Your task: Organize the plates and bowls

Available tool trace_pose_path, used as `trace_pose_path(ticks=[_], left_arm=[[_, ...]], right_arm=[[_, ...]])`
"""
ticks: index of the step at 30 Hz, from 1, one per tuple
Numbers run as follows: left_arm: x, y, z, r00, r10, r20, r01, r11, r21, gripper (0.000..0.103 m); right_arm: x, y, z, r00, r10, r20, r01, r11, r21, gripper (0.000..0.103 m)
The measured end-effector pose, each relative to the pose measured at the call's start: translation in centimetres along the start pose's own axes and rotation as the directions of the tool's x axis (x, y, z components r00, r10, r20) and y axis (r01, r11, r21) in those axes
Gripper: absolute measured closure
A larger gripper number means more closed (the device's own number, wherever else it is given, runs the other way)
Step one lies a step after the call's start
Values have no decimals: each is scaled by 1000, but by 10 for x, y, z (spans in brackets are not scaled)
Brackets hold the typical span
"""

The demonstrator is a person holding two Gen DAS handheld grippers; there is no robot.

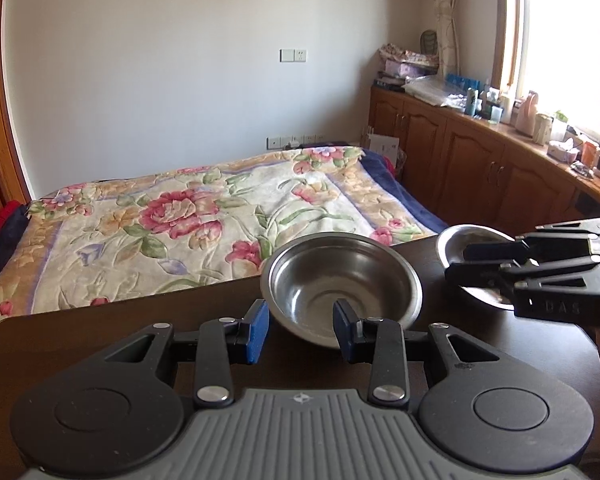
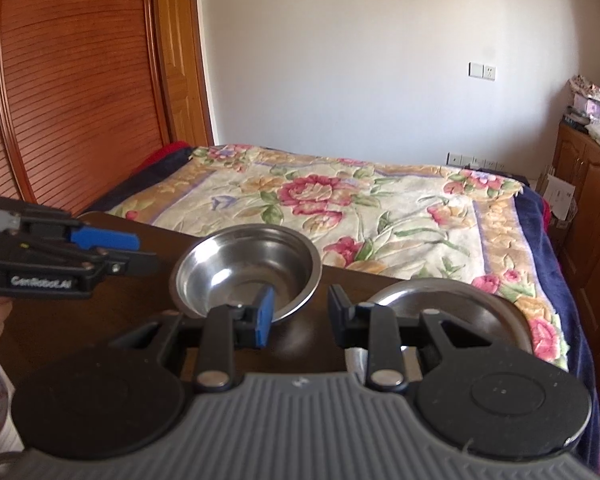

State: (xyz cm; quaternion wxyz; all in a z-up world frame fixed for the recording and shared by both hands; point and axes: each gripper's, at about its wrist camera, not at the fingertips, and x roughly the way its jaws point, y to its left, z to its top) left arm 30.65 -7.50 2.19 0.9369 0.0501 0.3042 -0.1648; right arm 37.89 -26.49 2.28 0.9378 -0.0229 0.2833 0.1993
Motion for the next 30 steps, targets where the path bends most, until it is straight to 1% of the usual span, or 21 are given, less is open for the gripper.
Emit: trace_pose_path(ticks=[10,16,23,25,27,30], left_arm=[[36,6,8,999,12,-44,-12,1000,4,65],[48,13,6,997,7,-70,-9,1000,-28,65],[57,14,3,997,-10,-82,8,999,-32,65],[58,13,1,996,-12,-84,10,1000,-29,66],[59,14,0,996,-15,-87,13,999,-30,72],[61,15,-2,996,-7,-92,4,1000,-30,72]], right_arm=[[21,-1,2,999,17,-35,-17,1000,22,71],[26,1,0,998,38,-56,-36,999,38,71],[29,4,-1,997,39,-63,-37,999,33,71],[31,4,0,997,47,-67,-45,998,32,71],[34,4,0,996,55,-74,-52,998,40,71],[36,3,0,995,61,-79,-57,997,47,71]])
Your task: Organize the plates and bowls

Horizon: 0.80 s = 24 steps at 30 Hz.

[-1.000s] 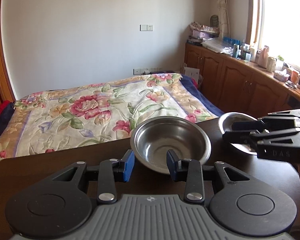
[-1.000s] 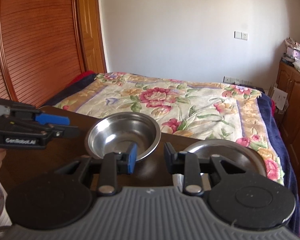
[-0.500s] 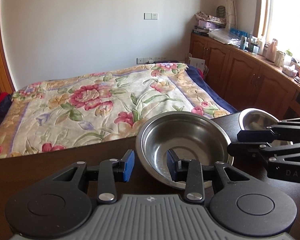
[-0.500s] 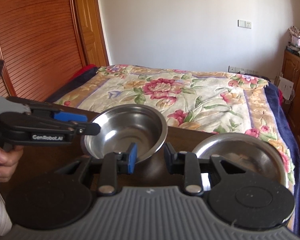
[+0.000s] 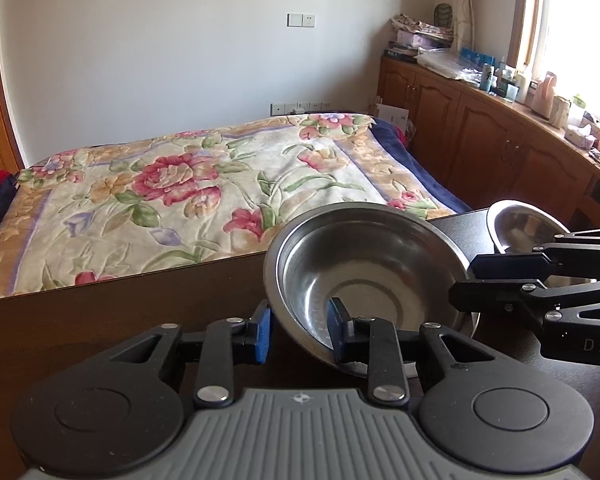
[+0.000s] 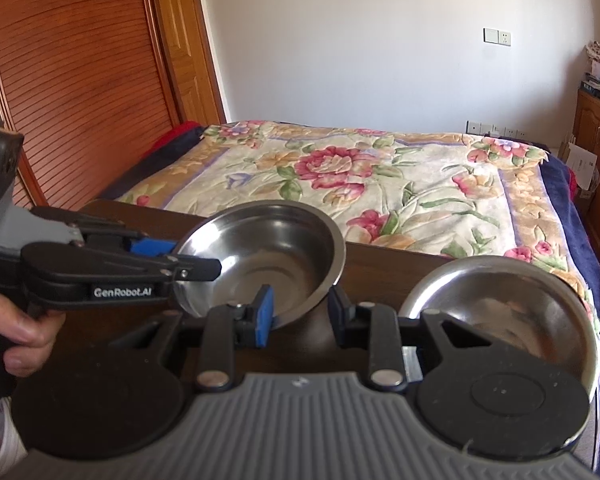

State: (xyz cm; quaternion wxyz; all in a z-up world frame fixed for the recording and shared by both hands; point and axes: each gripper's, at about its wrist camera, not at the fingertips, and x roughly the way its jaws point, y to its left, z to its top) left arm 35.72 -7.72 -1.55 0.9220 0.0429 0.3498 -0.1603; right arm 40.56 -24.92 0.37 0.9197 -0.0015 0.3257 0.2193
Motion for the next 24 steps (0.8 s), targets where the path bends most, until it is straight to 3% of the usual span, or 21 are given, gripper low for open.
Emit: trace_pose_path(ticks=[11,15,20,24], left_arm=[[6,2,-3,1000,-10,-22,10,1000,-15,72],[5,2,-4,1000,-11,-20,11,1000,-14,78],[-2,2,-5,1000,-11,-21,11,1000,-15,83],[-13,3,-5,1000,-23,-7,23,999,-24,85]], right_arm=[[10,-1,4,999,11,-36,-11,1000,-12,70],[17,-9,5,995,53,-82,-51,998,29,71],[13,-11,4,995,51,-85,-47,998,49,83],[-1,-8,2,998,45,-53,-42,998,51,86]])
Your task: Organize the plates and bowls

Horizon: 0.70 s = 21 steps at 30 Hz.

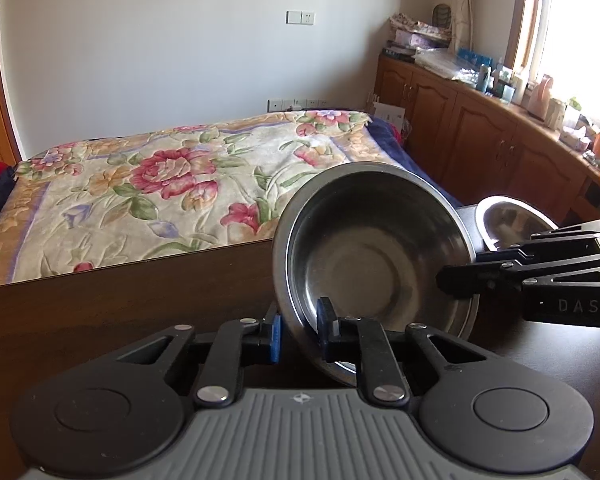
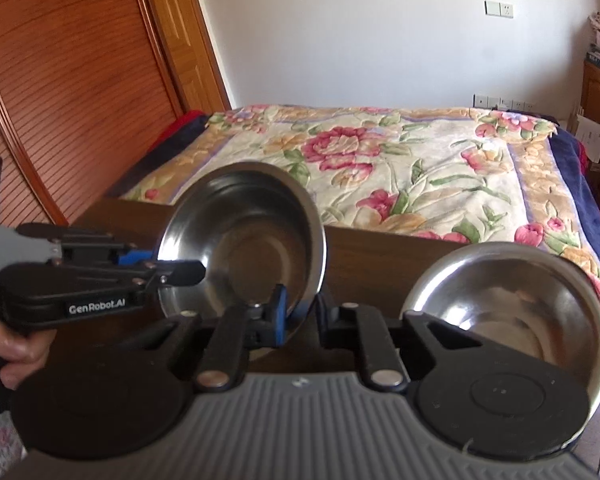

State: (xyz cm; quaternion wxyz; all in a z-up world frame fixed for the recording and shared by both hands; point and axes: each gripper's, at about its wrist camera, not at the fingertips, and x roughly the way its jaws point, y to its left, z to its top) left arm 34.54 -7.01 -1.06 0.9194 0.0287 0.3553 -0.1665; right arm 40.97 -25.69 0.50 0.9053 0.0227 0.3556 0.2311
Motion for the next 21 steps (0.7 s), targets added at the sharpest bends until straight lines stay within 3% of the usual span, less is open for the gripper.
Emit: trace_pose_path(ticks=[21], left_arm=[[-96,-47,0,991,-42,124,32,996,86,85]], right_arm=[[-81,20,-4,989,-66,135,73,996,-48,86]])
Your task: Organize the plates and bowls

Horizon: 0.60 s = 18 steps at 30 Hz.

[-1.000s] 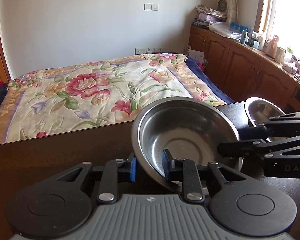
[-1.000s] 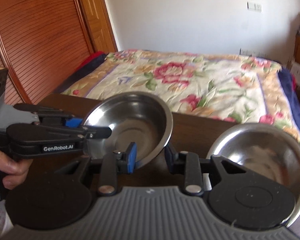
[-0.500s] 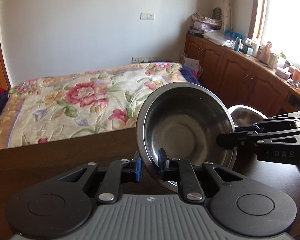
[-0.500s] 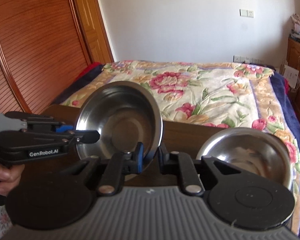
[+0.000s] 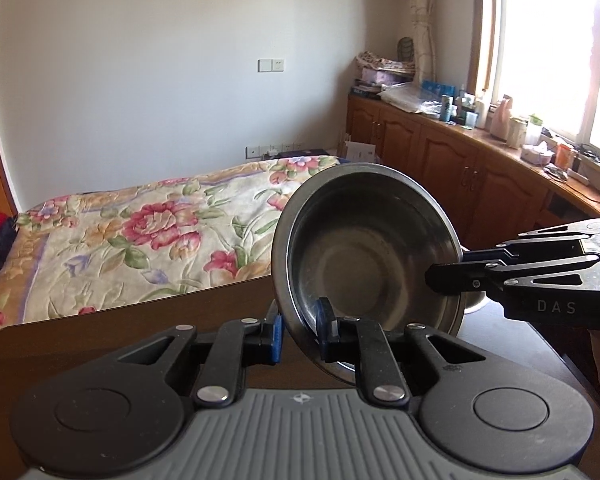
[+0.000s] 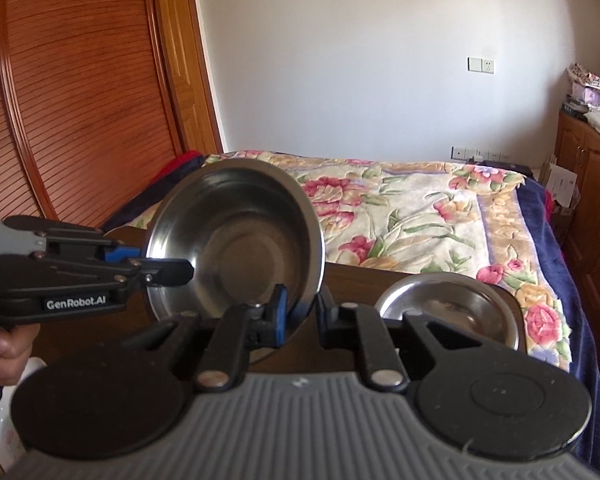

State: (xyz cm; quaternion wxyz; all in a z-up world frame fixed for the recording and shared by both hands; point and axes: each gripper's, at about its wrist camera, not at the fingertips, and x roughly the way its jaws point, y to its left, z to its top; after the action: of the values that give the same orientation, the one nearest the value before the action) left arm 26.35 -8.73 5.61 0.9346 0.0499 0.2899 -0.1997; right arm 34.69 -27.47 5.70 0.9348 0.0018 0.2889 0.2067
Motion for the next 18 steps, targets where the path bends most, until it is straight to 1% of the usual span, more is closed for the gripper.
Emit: trace_pose_path(ticks=[6,13,18], left_arm=[[-22,-10,-6,1000,-17,20,16,1000,25,85],[-44,-19,-21,999,-39,33,38,999,26,85],[-57,-25,-34,998,-51,36,49,998,45,85]], right_arm=[[-20,6,-7,1000,-7,17,7,1000,0,86],[-38,16,-21,999,-23,33,24,999,-22,86],[-46,22,-30,999,-28,38,29,999,-28,86]])
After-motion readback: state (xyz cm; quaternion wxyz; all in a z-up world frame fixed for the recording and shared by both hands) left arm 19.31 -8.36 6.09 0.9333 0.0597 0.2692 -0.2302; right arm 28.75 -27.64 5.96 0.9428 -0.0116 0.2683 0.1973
